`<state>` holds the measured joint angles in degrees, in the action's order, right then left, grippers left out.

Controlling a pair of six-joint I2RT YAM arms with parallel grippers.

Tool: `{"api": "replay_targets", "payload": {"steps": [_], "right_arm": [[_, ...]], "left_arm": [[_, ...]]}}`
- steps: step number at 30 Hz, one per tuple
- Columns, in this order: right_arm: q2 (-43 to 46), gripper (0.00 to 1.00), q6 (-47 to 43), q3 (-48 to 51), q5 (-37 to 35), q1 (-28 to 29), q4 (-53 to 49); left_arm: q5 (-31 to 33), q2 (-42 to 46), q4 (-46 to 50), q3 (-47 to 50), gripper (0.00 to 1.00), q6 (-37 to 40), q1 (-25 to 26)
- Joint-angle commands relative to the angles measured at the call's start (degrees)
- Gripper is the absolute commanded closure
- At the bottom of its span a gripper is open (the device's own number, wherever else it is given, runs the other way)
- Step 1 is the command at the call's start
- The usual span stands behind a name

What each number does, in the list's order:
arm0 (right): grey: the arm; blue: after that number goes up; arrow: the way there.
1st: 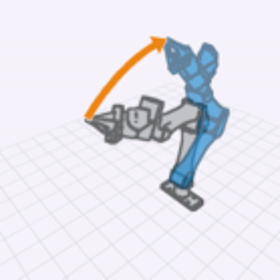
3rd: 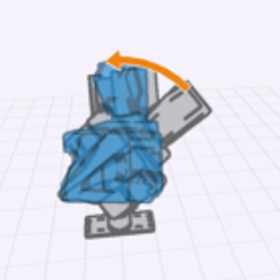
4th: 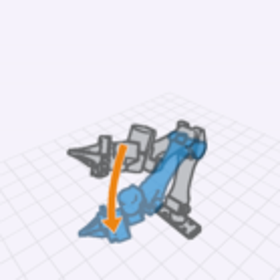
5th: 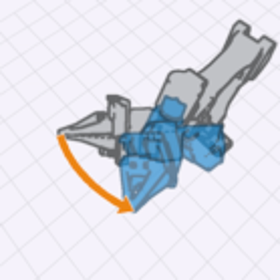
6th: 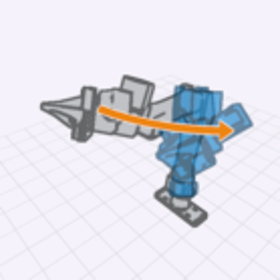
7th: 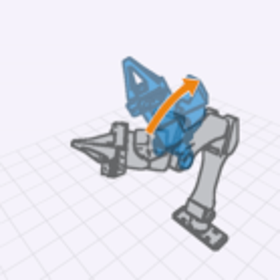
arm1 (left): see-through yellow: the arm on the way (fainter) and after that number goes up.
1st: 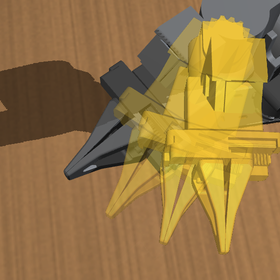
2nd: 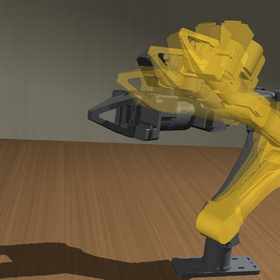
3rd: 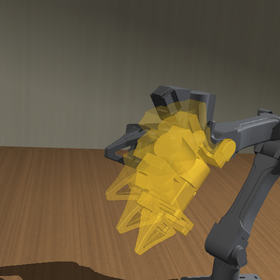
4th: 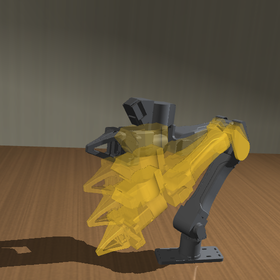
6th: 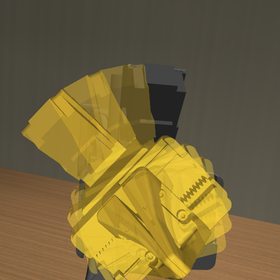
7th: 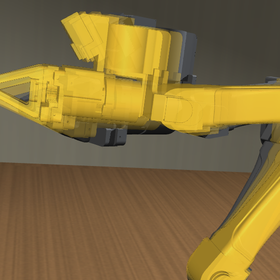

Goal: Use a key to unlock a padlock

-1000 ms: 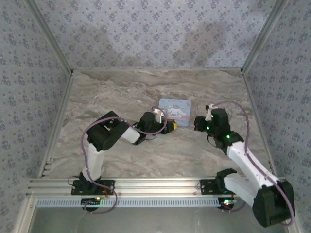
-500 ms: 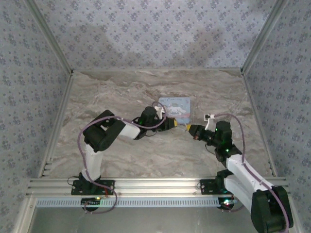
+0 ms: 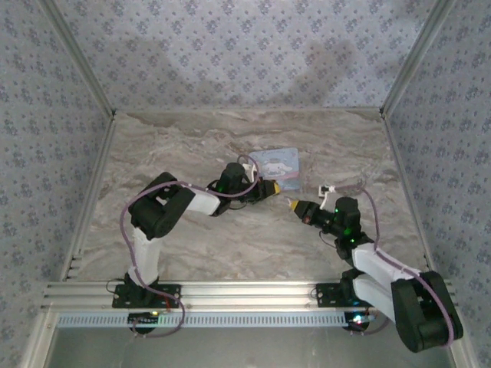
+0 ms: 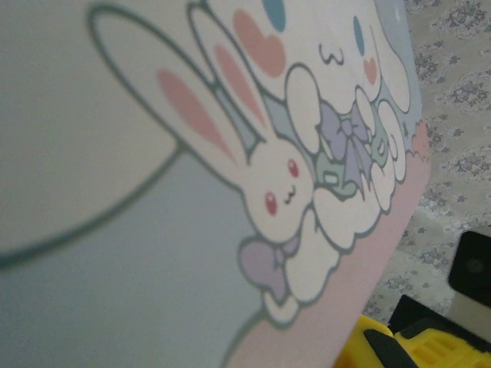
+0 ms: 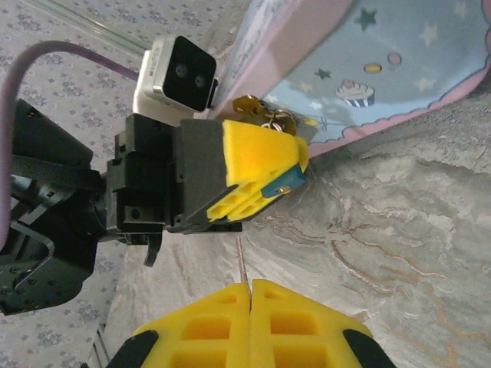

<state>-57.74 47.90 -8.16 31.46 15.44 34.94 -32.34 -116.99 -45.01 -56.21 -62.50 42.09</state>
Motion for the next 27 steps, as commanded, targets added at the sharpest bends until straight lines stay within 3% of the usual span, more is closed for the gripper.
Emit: {"api": "replay_targets", "payload": {"steps": [1,14,27], "right_arm": [[-3.32,1.0,5.29,1.22,-3.24,2.08,9.25],[-20.1,1.0,15.02,1.76,-6.94,5.65,30.66],[-23.91,1.0,16.39,0.26,-6.07,5.92,34.98]], "left_arm": [[-2.29,2.65,-2.53,-2.32,1.0,-1.88,-0.38],[-2.69,2.56,-8.18,-1.67,1.0,-5.35,-0.78],[-2.99,2.11,-12.97,-0.79,1.0,-8.25,-1.14]]}}
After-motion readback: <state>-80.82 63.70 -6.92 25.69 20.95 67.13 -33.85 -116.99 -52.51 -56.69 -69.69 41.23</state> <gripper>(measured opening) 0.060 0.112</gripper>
